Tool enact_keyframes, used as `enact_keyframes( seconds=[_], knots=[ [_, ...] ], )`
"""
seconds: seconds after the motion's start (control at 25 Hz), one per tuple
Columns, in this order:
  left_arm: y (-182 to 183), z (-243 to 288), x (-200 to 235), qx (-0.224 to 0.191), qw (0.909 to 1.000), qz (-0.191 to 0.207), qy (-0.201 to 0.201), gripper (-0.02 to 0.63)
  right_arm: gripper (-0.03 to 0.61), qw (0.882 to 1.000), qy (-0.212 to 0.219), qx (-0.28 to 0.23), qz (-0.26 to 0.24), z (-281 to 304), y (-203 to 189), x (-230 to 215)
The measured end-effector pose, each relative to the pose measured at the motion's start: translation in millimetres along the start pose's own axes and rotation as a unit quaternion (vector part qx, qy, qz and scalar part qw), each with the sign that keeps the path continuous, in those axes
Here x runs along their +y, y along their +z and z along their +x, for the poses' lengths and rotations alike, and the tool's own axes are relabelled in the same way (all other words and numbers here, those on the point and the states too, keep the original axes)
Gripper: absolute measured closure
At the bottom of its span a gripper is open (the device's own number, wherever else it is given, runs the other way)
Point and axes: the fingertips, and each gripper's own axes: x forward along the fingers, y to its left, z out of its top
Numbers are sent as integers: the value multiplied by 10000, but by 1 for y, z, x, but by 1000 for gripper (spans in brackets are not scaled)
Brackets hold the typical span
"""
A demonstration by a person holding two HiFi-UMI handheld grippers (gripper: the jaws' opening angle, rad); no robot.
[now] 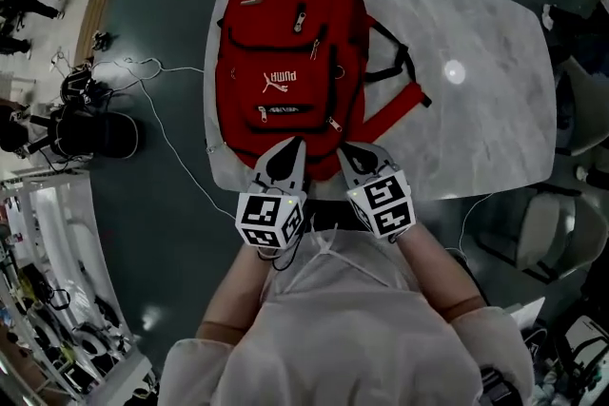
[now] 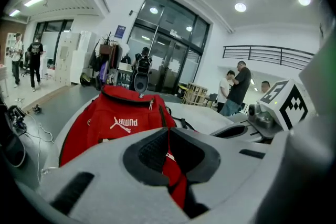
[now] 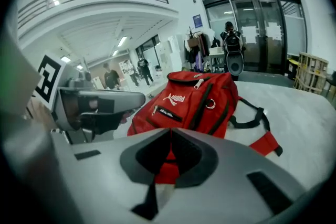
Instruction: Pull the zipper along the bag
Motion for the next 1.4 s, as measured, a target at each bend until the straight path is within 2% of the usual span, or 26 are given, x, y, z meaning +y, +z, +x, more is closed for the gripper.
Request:
enact_keyframes(
  seconds=[0.12,0.28,0.52,0.56,0.64,0.76,1.08,1.28,1.4],
  knots=[
    [-22,14,14,276,9995,-150,15,592,551,9994,132,240,-220,21,-8,0],
    [-44,30,28,581,9981,-226,-1,592,549,9974,103,513,-500,45,-13,-4],
    [-66,48,41,941,9949,-317,-151,592,548,9940,6,952,-536,75,-20,-15],
    [-69,50,42,984,9944,-340,-160,594,541,9923,-24,1072,-622,79,-23,-17],
    [-76,53,44,1079,9933,-373,-182,592,481,9886,-100,1278,-792,85,-30,-20],
    [-81,55,42,1189,9919,-340,-273,592,477,9857,-200,1412,-893,89,-35,-22],
    [-93,66,41,1365,9893,-349,-370,592,477,9843,-77,1629,-673,104,-44,-28],
    [-97,72,38,1447,9882,-319,-393,592,489,9845,220,1739,54,115,-51,-35],
    [-100,79,36,1500,9872,-311,-451,592,504,9808,416,1885,290,121,-52,-39]
  ],
)
